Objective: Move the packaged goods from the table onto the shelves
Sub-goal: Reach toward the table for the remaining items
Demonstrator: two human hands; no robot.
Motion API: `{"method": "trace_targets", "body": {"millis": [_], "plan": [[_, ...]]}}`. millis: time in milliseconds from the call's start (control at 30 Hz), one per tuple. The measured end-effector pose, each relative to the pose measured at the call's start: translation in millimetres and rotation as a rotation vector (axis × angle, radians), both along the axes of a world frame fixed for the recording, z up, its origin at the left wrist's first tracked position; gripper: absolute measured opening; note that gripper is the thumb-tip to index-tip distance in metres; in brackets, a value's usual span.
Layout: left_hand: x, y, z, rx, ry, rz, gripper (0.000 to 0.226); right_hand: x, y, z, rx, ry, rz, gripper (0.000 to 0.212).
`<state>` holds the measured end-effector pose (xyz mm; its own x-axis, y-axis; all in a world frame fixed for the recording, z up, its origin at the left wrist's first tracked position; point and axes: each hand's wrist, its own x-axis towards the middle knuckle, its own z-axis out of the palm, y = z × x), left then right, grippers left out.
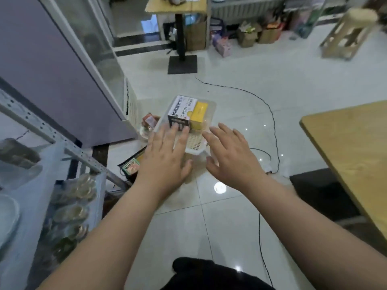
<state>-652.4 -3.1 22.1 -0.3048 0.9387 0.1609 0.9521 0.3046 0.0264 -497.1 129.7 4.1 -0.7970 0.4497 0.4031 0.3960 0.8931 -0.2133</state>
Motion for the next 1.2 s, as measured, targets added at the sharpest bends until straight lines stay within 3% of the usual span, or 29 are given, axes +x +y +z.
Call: {"method": "trace_targets", "body": {"millis": [367,600,833,1200], "plan": [[287,104,-4,-0.12,0.001,-0.531,0.083,341,-5,-12,-0.08,-0.033,-0.599,0.059],[453,123,-9,-0.121,-0.017,-0.842,0.08,496,-41,-17,-0.092,-0.016,-0.909,0.06],[554,155,-15,-0.117,0.003,-1.082,0.079,587,-62,-20,-0.133,-0.012,-1.187,0.061],[665,209,-31,-0.19,-0.031,-1.405,0.08,655,-73,-4,-0.199,-0.146,-1.59,0.063]]}}
